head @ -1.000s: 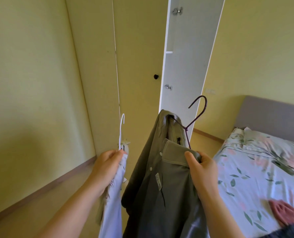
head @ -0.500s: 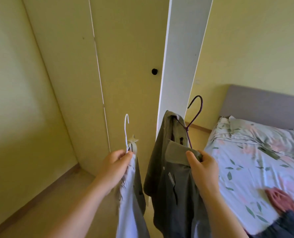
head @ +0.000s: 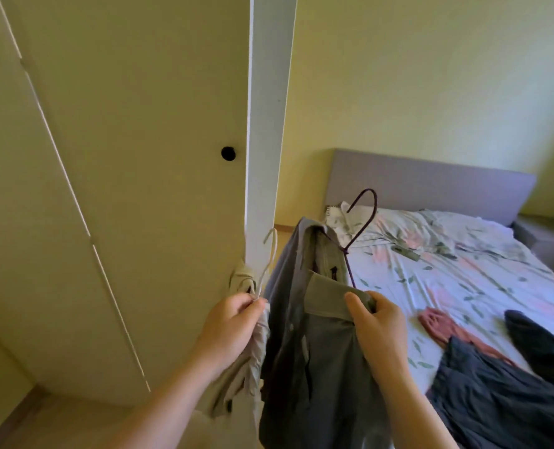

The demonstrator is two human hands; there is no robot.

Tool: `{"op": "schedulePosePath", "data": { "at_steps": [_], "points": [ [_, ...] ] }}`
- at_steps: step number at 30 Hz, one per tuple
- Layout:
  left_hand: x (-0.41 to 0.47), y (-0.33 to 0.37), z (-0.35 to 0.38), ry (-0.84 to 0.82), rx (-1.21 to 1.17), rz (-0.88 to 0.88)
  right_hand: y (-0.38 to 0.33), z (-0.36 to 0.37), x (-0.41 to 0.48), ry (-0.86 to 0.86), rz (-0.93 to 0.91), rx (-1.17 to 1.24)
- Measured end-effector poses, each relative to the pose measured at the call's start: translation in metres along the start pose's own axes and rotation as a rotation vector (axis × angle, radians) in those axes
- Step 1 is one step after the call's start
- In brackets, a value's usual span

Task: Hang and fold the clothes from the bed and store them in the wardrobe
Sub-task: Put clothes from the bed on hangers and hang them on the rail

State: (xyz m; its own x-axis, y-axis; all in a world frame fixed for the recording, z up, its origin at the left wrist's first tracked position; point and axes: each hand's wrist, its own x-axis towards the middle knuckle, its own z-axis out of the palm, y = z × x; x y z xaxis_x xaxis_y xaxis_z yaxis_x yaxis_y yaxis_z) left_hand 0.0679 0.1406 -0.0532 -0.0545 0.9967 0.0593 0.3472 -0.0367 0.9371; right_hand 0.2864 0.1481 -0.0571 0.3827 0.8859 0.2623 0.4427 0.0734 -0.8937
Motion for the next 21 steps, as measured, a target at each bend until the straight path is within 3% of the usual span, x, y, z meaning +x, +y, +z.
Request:
{"op": "schedulePosePath", "data": {
  "at_steps": [7,13,21],
  "points": [
    [0.046,0.007,0.062,-0.129,-0.086,-0.031,0.02,-0.006,0.052,0.053,0.026,-0.019],
    [0.071,0.009,0.104,-0.109,-0.177,-0.105,0.035,-0.013,0.09,0.064,0.026,-0.039],
    [0.044,0.005,0.102,-0.255,-0.164,-0.13,0.034,-0.027,0.056,0.121,0.061,-0.043]
  ]
}}
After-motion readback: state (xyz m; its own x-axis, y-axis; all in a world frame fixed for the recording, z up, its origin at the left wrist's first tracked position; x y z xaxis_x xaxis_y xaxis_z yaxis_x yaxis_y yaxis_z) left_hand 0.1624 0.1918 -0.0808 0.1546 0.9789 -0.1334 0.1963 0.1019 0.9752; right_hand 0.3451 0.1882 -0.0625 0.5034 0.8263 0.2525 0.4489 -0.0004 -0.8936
